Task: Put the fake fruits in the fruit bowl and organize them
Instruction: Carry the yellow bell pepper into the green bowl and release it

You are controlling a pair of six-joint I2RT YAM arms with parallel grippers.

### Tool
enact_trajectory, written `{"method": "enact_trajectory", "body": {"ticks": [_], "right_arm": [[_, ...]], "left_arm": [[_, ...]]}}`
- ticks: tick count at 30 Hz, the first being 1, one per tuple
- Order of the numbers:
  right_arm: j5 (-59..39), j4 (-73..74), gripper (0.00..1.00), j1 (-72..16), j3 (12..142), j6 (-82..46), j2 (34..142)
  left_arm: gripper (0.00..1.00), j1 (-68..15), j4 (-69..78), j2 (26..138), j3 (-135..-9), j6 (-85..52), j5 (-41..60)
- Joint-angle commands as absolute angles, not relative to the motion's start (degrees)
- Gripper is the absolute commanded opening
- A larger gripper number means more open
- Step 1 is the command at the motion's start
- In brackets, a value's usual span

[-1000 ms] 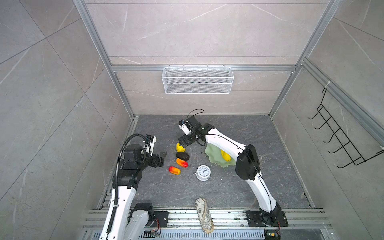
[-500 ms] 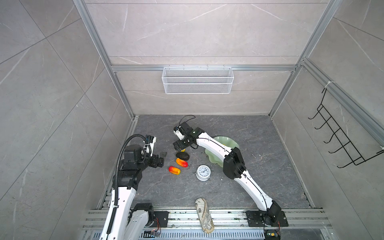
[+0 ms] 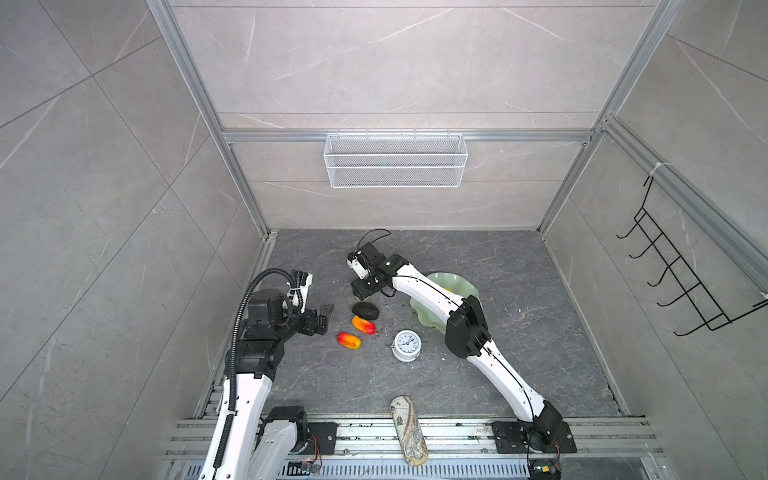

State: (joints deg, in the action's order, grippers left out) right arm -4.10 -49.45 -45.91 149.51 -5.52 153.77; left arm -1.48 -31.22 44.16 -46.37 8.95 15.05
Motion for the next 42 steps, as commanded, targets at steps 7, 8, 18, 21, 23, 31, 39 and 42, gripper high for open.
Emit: {"method": "enact_trajectory", "body": {"ticks": [7, 8, 18, 21, 23, 31, 39, 42], "right_arm": [[-1.1, -55.0, 0.55, -43.9, 148.8, -1.4, 140.6], [-0.6, -54.3, 0.55, -43.3, 144.8, -1.1, 138.1], [4.2, -39.9, 0.54, -36.5, 103.0, -2.8, 111.7], [4.4, -36.9, 0.54, -34.7, 93.6, -4.0, 107.0], [4.4, -35.1, 0.54, -33.9, 88.3, -4.6, 105.0], [3.6, -27.8, 0.53, -32.4, 78.4, -7.3, 105.0], [3.4, -24.0, 0.53, -31.5, 76.8, -8.8, 108.3], [3.5, -22.6, 0.53, -31.2, 76.5, -9.8, 109.3]], "left_arm": [[1.00, -1.6, -29.7, 43.3, -46.4, 10.2, 14.8], [1.00, -1.6, -29.7, 43.3, -46.4, 10.1, 14.8], [1.00, -1.6, -29.7, 43.6, -46.4, 10.2, 14.7], [1.00, -1.6, -29.8, 44.1, -46.6, 10.2, 14.9], [1.00, -1.6, -29.8, 44.2, -46.6, 10.3, 14.9], [1.00, -1.6, -29.7, 44.5, -46.6, 10.1, 15.2], [1.00, -1.6, -29.6, 43.8, -46.4, 10.1, 15.2], [1.00, -1.6, -29.6, 44.0, -46.5, 10.1, 15.4]]}}
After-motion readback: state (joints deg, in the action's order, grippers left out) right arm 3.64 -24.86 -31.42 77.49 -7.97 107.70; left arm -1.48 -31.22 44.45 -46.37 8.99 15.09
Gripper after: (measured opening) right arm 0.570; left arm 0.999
